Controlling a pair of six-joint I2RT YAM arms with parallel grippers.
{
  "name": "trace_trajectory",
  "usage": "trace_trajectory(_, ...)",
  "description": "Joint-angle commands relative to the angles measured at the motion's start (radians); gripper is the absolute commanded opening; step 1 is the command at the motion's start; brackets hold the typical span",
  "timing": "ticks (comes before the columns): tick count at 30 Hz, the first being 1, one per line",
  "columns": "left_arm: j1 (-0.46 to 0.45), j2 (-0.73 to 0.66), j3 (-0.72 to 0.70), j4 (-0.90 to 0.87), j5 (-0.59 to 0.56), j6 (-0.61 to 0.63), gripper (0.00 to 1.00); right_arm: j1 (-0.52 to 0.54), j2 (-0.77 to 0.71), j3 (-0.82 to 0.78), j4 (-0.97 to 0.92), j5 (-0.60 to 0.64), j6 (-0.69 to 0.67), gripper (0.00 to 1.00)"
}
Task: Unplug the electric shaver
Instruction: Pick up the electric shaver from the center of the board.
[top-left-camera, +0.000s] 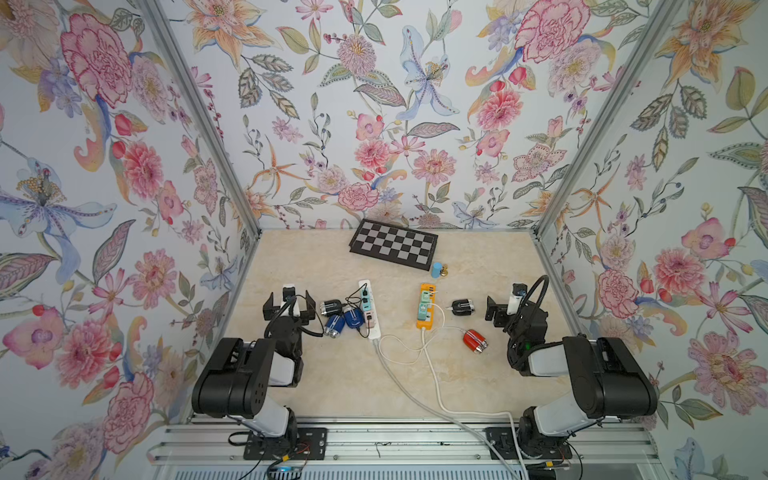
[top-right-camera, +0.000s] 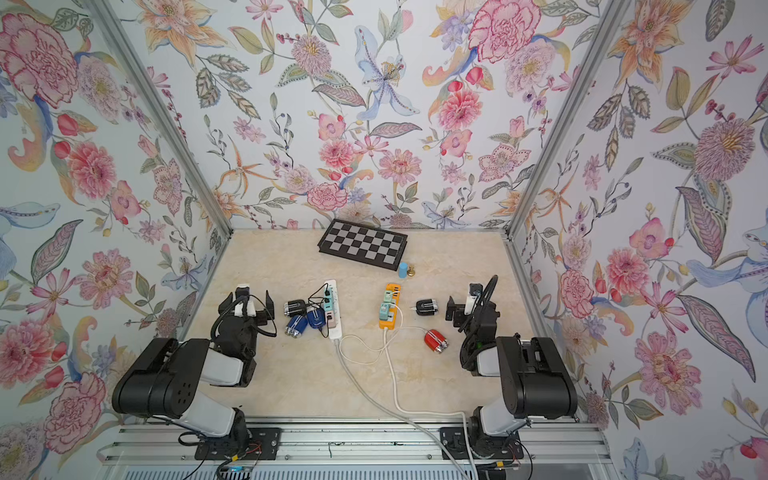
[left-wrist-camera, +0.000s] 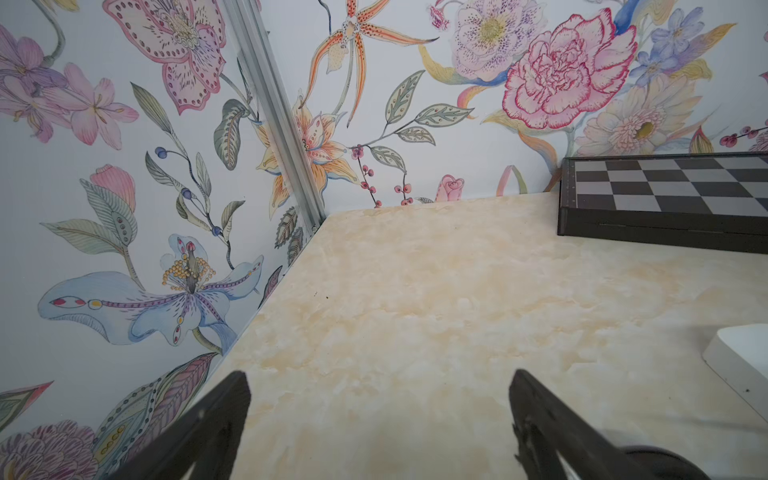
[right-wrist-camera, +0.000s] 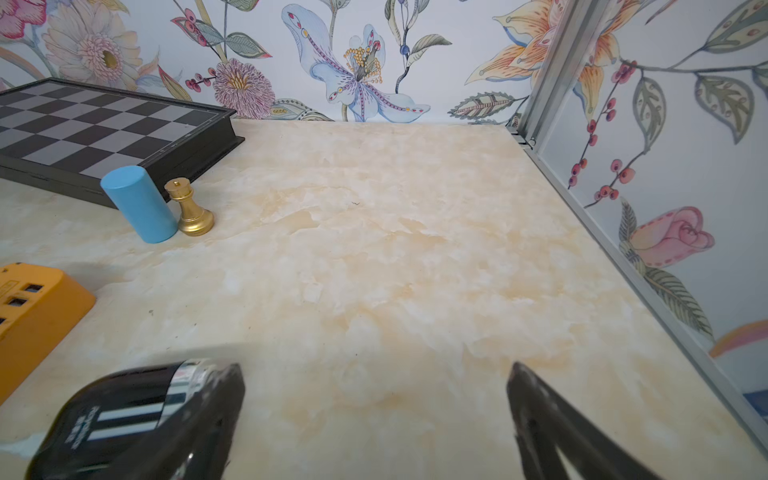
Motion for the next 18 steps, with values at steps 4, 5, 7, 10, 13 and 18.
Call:
trace_trajectory(4, 0.011, -0.01, 0.008, 0.017, 0.011, 0.015, 0.99, -0.004, -0.001, 0.018, 0.025, -0.015, 0.004, 1.0)
trace_trajectory(5, 0.01, -0.01, 0.009, 0.017, 0.011, 0.015, 0.99, -0.004, -0.001, 0.018, 0.024, -0.015, 0.003, 1.0)
trace_trajectory(7, 0.01, -0.01, 0.008, 0.018, 0.011, 0.015, 0.99, -0.004, -0.002, 0.02, 0.022, -0.014, 0.003, 1.0)
trace_trajectory(10, 0.01, -0.01, 0.009, 0.017, 0.012, 0.015, 0.99, -0.001, -0.002, 0.018, 0.024, -0.007, 0.0, 1.0)
trace_trajectory(13, 0.011, -0.01, 0.009, 0.014, 0.014, 0.013, 0.99, 0.0, -0.002, 0.017, 0.024, -0.006, 0.0, 1.0)
trace_trajectory(18, 0.026, -0.011, 0.016, 0.0, 0.046, 0.006, 0.99, 0.001, -0.002, 0.019, 0.024, -0.006, 0.0, 1.0)
